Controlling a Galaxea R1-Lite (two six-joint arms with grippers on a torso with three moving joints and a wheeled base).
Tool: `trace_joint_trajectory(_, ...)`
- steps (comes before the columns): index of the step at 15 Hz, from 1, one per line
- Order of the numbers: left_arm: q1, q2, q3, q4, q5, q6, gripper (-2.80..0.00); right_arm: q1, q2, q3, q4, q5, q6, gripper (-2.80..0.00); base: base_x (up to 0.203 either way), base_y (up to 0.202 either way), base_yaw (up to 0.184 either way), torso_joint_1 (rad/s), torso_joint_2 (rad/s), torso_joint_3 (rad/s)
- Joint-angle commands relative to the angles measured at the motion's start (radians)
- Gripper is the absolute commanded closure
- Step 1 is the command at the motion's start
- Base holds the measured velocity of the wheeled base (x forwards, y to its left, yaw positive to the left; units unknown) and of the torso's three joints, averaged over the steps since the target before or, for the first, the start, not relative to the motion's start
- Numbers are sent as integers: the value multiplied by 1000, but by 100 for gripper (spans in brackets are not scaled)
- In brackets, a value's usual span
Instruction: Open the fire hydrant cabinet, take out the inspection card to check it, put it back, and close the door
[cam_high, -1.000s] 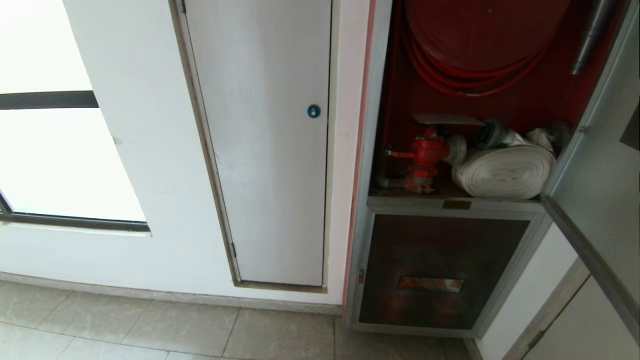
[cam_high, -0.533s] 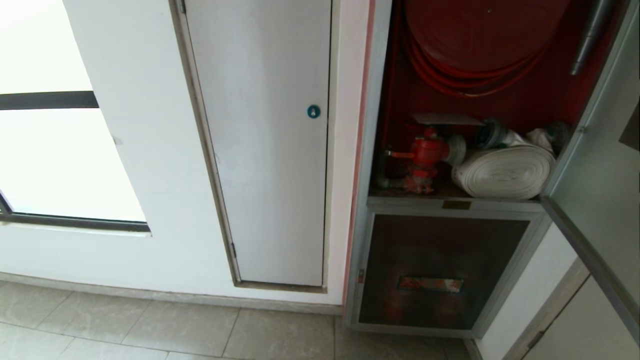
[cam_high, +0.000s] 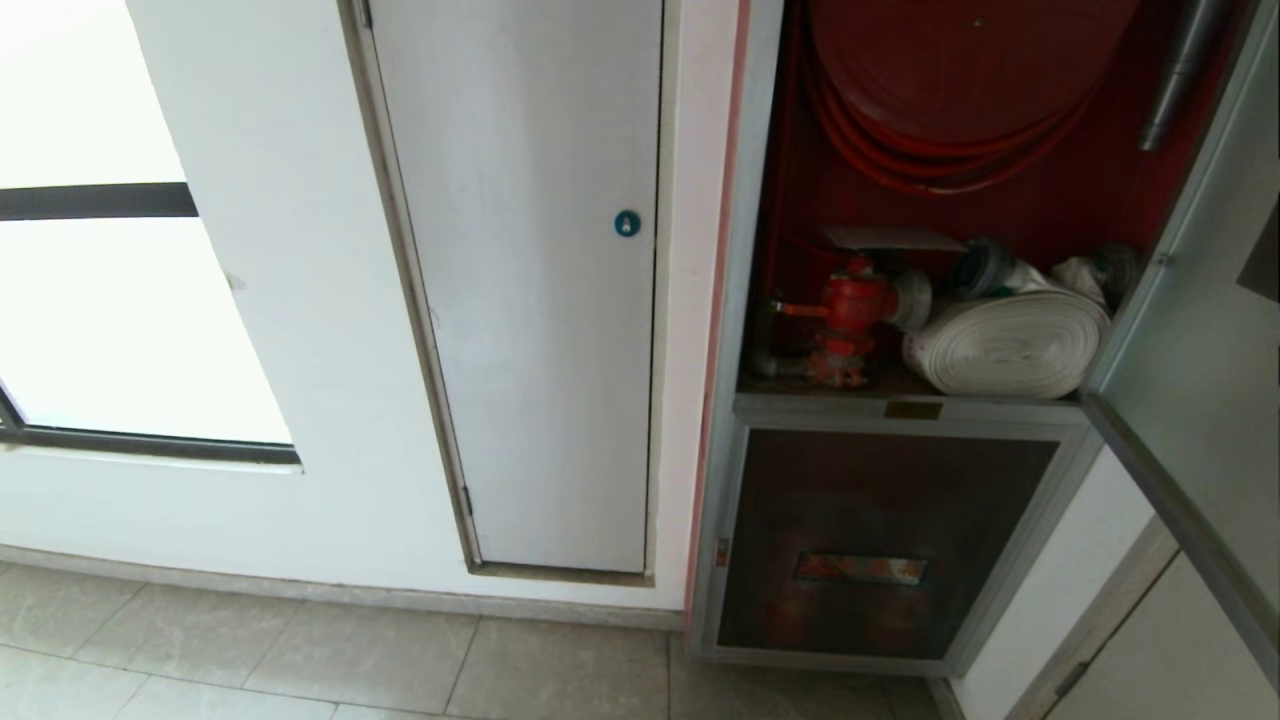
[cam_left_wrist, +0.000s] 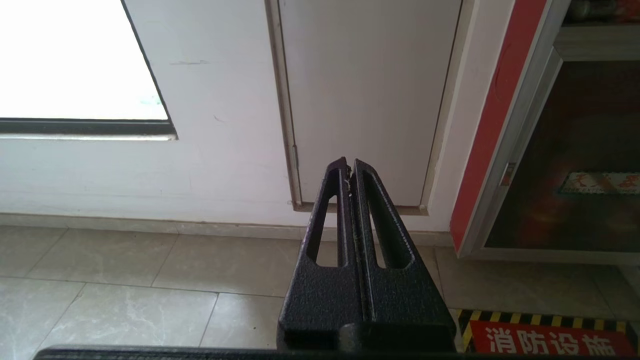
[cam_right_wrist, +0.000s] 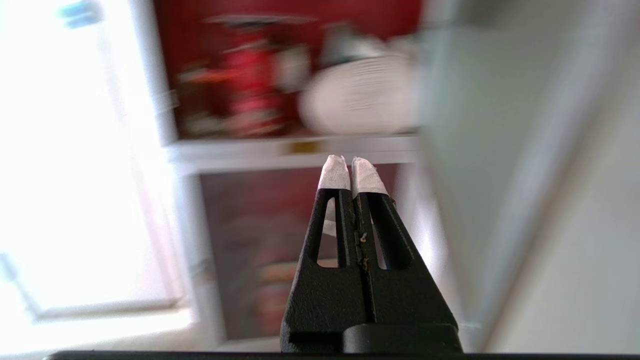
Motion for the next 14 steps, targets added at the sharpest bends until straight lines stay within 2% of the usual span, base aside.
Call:
trace_joint_trajectory(1,0,1,6,0,0,0,0,8,-45,27,12,42,-1,0,0,0,0,0,0,0)
trace_joint_trajectory(3,0,1,6,0,0,0,0,16,-105,66,25,77,-4,0,0,0,0,0,0,0)
trace_joint_trajectory(6,0,1,6,0,0,0,0,21,-233,108,112,211,-17,0,0,0,0,0,0,0)
trace_joint_trajectory(9,0,1,6,0,0,0,0,23,-228,176,127,277,-32,0,0,0,0,0,0,0)
trace_joint_trajectory(14,0,1,6,0,0,0,0,23,-228,190,130,276,-49,0,0,0,0,0,0,0)
